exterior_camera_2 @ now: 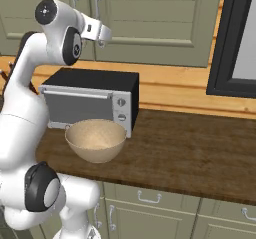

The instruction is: Open the cabinet, pick up the bread from the cabinet and place it in the basket. Then move the basket to the dining counter.

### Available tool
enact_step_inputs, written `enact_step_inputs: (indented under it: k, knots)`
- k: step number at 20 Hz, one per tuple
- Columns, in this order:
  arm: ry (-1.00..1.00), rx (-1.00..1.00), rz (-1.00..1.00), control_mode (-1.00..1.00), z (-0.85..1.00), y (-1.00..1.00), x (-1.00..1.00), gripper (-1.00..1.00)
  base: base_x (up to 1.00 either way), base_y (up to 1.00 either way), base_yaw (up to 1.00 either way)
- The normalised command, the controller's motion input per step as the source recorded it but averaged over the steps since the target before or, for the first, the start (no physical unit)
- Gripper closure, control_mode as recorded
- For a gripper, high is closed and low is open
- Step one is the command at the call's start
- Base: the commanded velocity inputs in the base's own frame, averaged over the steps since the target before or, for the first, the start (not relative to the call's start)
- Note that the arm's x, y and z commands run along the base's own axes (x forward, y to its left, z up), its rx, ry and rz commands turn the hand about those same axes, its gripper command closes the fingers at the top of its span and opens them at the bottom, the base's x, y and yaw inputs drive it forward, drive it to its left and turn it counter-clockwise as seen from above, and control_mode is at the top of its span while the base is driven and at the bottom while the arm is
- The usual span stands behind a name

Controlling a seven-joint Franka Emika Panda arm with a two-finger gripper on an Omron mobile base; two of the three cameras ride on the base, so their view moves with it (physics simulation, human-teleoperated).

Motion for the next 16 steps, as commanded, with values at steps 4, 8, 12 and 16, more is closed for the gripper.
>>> enact_step_inputs:
  k: [4, 8, 12, 16]
  knots:
    - [0.00, 0.00, 0.00, -1.00, 0.18, 0.02, 0.53, -1.00, 0.00, 0.00, 0.00]
    - [-0.06, 0.00, 0.00, -1.00, -0.01, 0.00, 0.41, -1.00, 0.00, 0.00, 0.00]
    - [-0.10, 0.00, 0.00, -1.00, -0.15, -0.05, 0.47, -1.00, 0.00, 0.00, 0.00]
    - [-0.04, 0.00, 0.00, -1.00, -0.02, -0.08, 0.60, -1.00, 0.00, 0.00, 0.00]
